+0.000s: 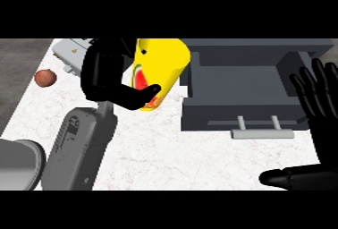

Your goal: Pick up the cup, place it into the drawer and close the drawer

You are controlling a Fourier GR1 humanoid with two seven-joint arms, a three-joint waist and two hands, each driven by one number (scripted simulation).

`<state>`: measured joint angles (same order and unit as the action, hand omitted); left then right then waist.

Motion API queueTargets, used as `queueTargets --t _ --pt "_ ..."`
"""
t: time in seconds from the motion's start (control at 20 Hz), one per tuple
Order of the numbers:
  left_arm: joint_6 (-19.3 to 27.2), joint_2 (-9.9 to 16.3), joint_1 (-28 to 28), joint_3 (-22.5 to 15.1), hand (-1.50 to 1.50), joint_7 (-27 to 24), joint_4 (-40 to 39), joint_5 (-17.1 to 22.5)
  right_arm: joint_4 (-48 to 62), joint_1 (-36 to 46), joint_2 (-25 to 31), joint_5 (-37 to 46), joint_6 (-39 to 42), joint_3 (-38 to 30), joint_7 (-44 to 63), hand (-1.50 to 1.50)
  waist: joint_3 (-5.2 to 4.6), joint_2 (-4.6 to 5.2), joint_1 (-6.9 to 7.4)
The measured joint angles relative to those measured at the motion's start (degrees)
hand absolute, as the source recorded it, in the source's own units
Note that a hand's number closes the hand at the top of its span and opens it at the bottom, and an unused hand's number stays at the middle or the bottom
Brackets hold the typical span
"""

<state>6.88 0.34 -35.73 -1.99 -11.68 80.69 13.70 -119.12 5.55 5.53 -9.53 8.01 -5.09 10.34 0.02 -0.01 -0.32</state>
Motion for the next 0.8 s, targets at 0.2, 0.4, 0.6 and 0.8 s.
queueTargets --t 0.2,0.4,0.6,0.8 --pt "3.26 -0.2 -6.57 -0.28 1.5 1.2 -4.96 -1.32 -0.56 -1.92 -0.16 0.13 0.92 0.37 -1.33 -1.5 -0.01 0.03 -0.21" --pt "4.36 -0.17 -11.85 -0.37 1.5 2.33 -9.45 -1.64 -0.3 -1.11 0.13 -0.49 0.8 -0.2 -0.48 -1.5 -0.01 0.06 -0.26" --pt "6.35 -0.18 -17.04 -1.17 1.5 2.59 -15.73 -1.74 -0.52 -2.48 -0.22 0.01 1.09 0.17 -1.51 -1.5 -0.01 0.1 -0.45" --pt "8.73 -0.27 -22.45 -2.63 1.5 1.48 -22.89 -0.8 0.01 -1.89 0.12 -0.25 1.49 0.09 -1.36 -1.5 0.0 0.17 -0.75"
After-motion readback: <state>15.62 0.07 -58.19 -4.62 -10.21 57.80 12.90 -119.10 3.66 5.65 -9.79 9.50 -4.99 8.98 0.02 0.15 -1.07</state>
